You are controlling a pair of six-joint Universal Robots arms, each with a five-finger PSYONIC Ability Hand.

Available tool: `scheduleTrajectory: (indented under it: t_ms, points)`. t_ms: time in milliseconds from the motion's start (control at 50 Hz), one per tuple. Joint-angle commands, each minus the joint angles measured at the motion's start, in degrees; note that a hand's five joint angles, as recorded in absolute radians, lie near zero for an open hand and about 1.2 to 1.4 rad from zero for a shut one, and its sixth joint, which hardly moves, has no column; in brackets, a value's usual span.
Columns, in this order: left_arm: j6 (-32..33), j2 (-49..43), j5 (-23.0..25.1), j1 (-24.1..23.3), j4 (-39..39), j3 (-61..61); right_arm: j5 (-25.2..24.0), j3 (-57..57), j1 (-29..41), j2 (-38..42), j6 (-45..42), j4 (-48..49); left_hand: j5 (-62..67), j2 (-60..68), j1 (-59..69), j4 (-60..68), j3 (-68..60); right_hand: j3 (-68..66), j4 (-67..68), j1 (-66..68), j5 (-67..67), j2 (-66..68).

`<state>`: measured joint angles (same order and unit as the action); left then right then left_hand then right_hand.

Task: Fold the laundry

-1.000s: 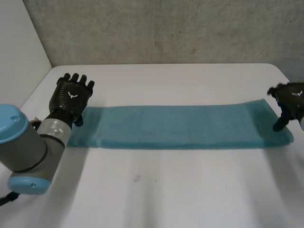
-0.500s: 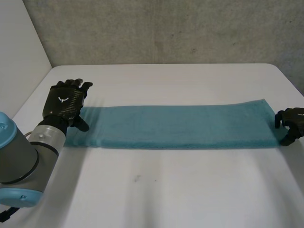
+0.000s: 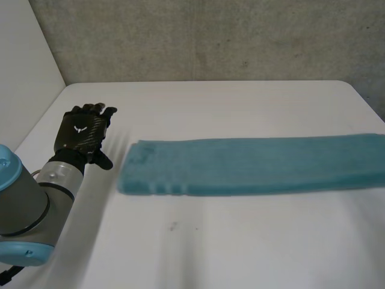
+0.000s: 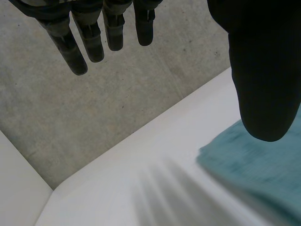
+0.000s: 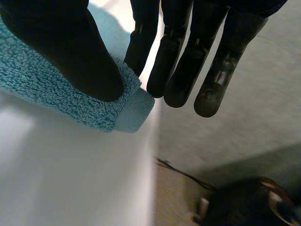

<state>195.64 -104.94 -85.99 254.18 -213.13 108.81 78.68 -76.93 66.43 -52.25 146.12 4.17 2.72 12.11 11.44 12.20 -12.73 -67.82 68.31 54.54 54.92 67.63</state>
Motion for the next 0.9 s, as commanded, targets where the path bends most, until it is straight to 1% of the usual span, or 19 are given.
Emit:
scheduleTrajectory:
  t_ms: [20,60,100,160,180,240,260,320,340,400,420,500,580,720,740,760,800,860,900]
  points:
    - [0.1,0.1,-0.1,0.1,0.0,-0.1,4.4,2.3,3.5,-3.0,0.4,0.1,-0.5,0.1,0.8,0.0,0.5,-12.2,11.7,25.5,15.1,12.4]
    - [0.1,0.1,-0.1,0.1,0.0,-0.1,4.4,2.4,5.6,-3.6,0.6,0.1,-0.5,0.1,0.8,0.0,0.5,-12.2,11.7,25.5,15.1,12.4]
    - [0.1,0.6,-0.3,0.3,0.0,-0.2,4.5,3.2,15.5,-5.0,1.3,1.0,-0.8,-0.2,0.5,-0.3,0.8,-12.2,11.7,25.5,15.1,12.4]
    - [0.0,1.6,-0.5,1.1,0.0,-0.1,4.6,4.2,20.2,-5.1,1.7,2.1,-1.3,-0.7,0.0,-0.8,1.3,-12.2,11.7,25.5,15.1,12.4]
    - [-0.1,1.8,-0.5,1.3,0.0,-0.1,4.6,5.6,27.1,-5.2,2.1,3.7,-1.5,-0.9,-0.2,-1.0,1.5,-12.2,11.7,25.5,15.1,12.4]
    - [-0.6,3.0,-0.5,2.0,-0.1,-0.1,4.5,7.2,34.3,-5.3,2.0,5.5,-1.8,-1.2,-0.6,-1.3,1.8,-12.2,11.7,25.5,15.1,12.4]
    - [-0.7,3.3,-0.6,2.2,-0.1,-0.1,4.6,8.7,39.0,-5.2,2.1,6.7,-2.0,-1.4,-0.7,-1.5,2.0,-12.2,11.7,25.5,15.1,12.4]
    - [-0.7,4.1,-0.5,2.6,-0.1,-0.1,4.4,10.8,45.8,-4.4,1.8,8.3,-2.0,-1.4,-0.7,-1.5,2.0,-12.2,11.7,25.5,15.1,12.4]
    - [-0.7,4.2,-0.6,2.7,-0.1,-0.1,4.2,12.0,49.9,-3.0,1.8,9.3,-2.0,-1.4,-0.7,-1.5,2.0,-12.2,11.7,25.5,15.1,12.4]
    - [-0.7,4.5,-0.6,3.1,-0.1,-0.1,3.6,14.0,55.7,0.8,1.8,10.6,-2.0,-1.4,-0.7,-1.5,2.0,-12.2,11.7,25.5,15.1,12.4]
    - [-0.7,4.5,-0.5,3.2,-0.1,-0.1,2.7,15.5,59.3,3.3,1.8,11.2,-2.0,-1.4,-0.7,-1.5,2.0,-12.2,11.7,25.5,15.1,12.4]
    - [-0.7,4.5,-0.5,3.3,-0.1,-0.1,0.3,18.6,66.5,8.7,1.8,11.6,-2.0,-1.4,-0.7,-1.5,2.0,-12.2,11.7,25.5,15.1,12.4]
    - [-0.7,4.5,-0.5,3.3,-0.1,-0.1,-2.5,20.7,71.5,13.8,1.9,11.6,-2.0,-1.4,-0.7,-1.5,2.0,-12.2,11.7,25.5,15.1,12.4]
    - [-0.7,4.4,-0.4,3.2,-0.1,0.0,-2.6,21.7,74.1,17.7,1.6,10.9,-2.0,-1.4,-0.7,-1.5,2.0,-12.2,11.7,25.5,15.1,12.4]
    - [-0.7,4.3,-0.3,3.1,-0.1,0.0,-2.0,21.7,74.0,17.3,1.7,10.9,-2.0,-1.4,-0.7,-1.5,2.0,0.3,-0.7,13.0,2.6,-0.1]
    - [-0.7,4.2,-0.1,3.0,-0.1,0.0,-1.4,21.7,73.6,17.0,1.8,10.9,-2.0,-1.4,-0.7,-1.5,2.0,17.7,-18.2,-4.4,-14.8,-17.5]
    - [-0.6,4.0,-0.1,2.6,-0.1,-0.1,1.7,21.3,73.1,15.0,2.3,10.8,-2.0,-1.4,-0.7,-1.5,2.0,57.8,-58.3,-44.5,-54.9,-57.6]
    - [-0.3,3.6,0.2,2.2,-0.1,-0.4,5.9,20.0,71.9,9.8,4.6,10.0,-1.7,-1.1,-0.4,-1.1,1.7,57.8,-58.3,-44.5,-54.9,-57.6]
    - [-0.2,3.1,0.5,1.5,0.0,-1.0,8.7,17.0,68.1,4.8,9.3,8.7,-1.7,-1.1,-0.4,-1.1,1.7,57.8,-58.3,-44.5,-54.9,-57.6]
